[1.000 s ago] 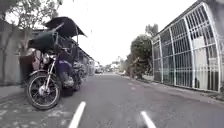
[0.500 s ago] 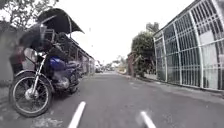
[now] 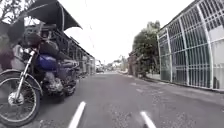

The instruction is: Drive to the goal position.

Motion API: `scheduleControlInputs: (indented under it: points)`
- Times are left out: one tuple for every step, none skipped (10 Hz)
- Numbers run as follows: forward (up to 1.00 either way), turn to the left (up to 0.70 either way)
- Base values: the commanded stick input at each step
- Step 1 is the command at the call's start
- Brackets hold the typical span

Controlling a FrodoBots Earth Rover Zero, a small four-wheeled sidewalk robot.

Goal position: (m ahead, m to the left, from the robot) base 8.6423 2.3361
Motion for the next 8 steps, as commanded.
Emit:
scheduleControlInputs:
  points:
    - [0.70, 0.00]
    - [0.70, 0.00]
    - [0.70, 0.00]
    - [0.70, 0.00]
    - [0.70, 0.00]
    - [0.70, 0.00]
    - [0.70, 0.00]
    - [0.70, 0.00]
